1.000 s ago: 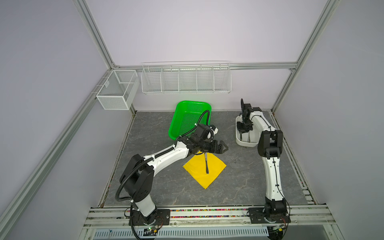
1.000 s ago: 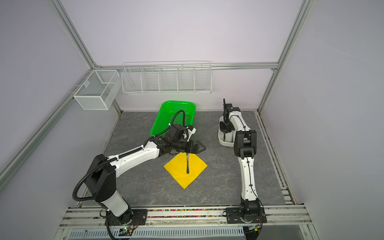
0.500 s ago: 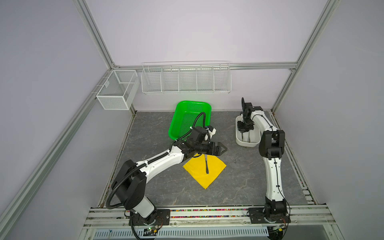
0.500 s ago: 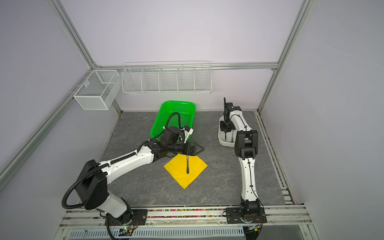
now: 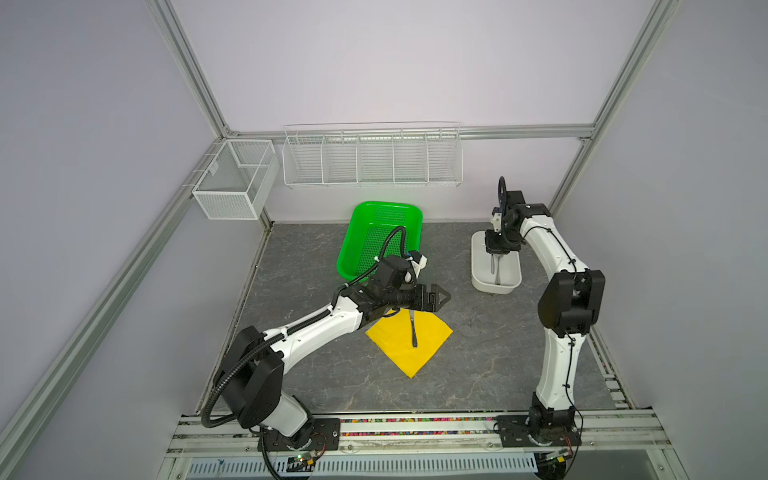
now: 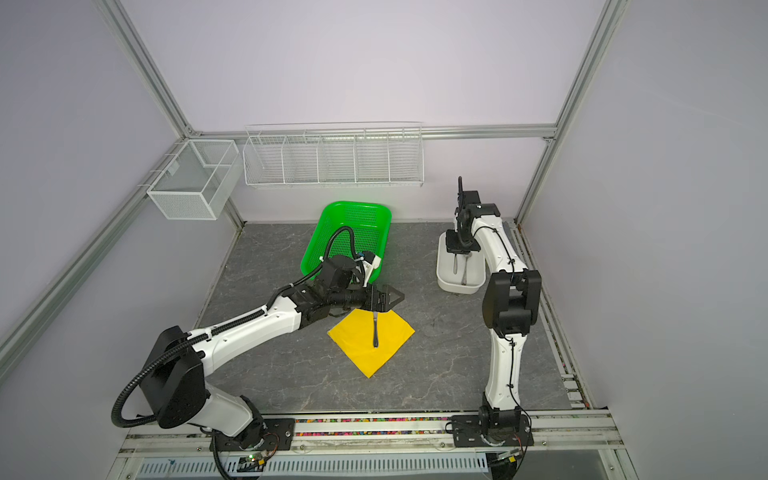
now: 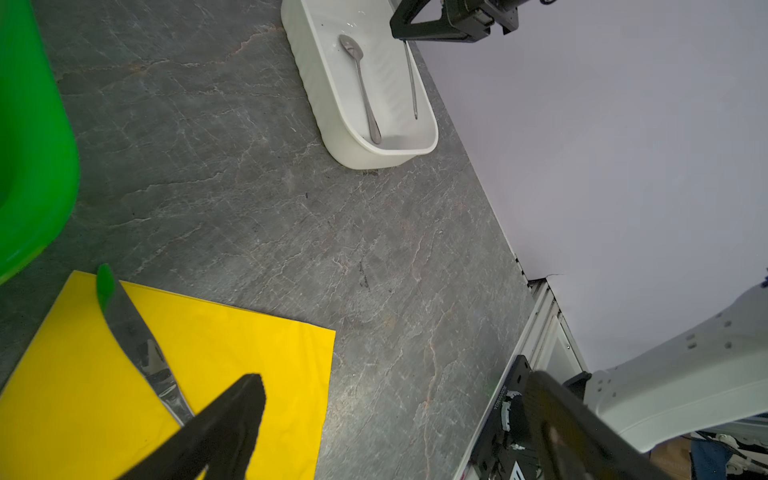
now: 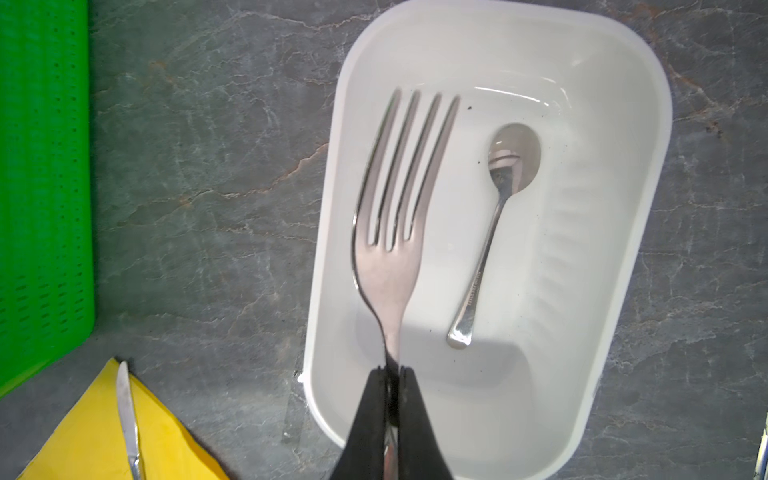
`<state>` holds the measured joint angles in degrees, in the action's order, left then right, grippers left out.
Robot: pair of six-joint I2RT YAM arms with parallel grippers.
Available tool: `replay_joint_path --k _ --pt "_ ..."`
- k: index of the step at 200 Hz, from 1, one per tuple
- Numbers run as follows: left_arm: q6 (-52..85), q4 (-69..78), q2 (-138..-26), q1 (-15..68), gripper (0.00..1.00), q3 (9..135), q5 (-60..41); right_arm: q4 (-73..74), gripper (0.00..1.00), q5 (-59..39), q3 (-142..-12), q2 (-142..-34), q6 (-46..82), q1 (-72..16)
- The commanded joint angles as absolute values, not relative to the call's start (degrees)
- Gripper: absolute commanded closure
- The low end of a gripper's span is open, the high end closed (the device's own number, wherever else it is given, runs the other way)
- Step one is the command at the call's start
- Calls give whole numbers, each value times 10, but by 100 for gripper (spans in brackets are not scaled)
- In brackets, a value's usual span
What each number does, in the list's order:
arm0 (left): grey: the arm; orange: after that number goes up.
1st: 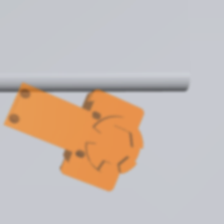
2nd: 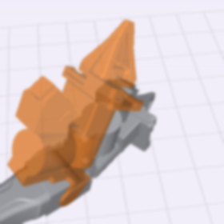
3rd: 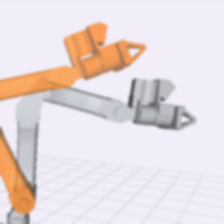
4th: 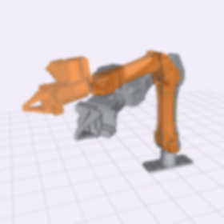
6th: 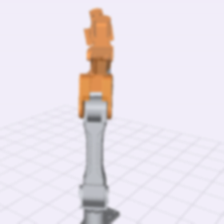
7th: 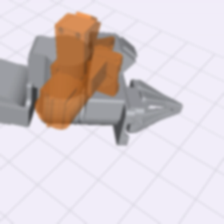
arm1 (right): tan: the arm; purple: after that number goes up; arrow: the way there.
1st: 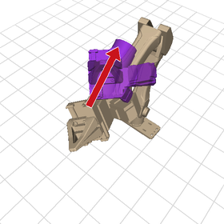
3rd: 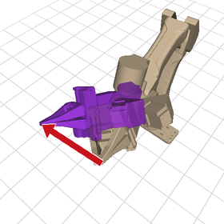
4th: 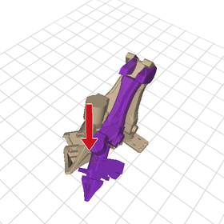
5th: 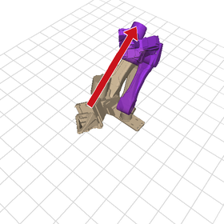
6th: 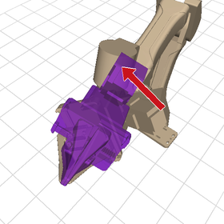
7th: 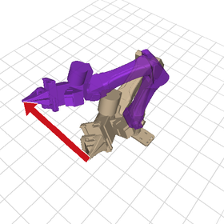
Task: Place the utensils on the paper napkin and roll it up
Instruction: 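Lower the right gripper into the white tub and grasp the fork, then lift the fork and carry it over the yellow napkin with the right gripper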
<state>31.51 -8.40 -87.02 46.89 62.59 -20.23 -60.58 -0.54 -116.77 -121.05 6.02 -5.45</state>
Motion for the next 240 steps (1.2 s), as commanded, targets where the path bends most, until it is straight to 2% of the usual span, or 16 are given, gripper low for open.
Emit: replay_joint_path --k 1,60,156,192,240 --pt "319 -74 -853 471 1 615 -181 -606 93 -40 -1152 -1165 66 -58" --pt "322 -86 -835 470 1 598 -130 -567 93 -73 -1037 -1070 95 -114" --pt "372 -100 -733 437 0 492 -47 -444 93 -94 -835 -993 204 -283" --pt "407 -93 -667 419 0 425 8 -420 93 -48 -786 -997 249 -351" --pt "413 -116 -598 403 0 394 71 -463 93 52 -804 -1065 287 -422"
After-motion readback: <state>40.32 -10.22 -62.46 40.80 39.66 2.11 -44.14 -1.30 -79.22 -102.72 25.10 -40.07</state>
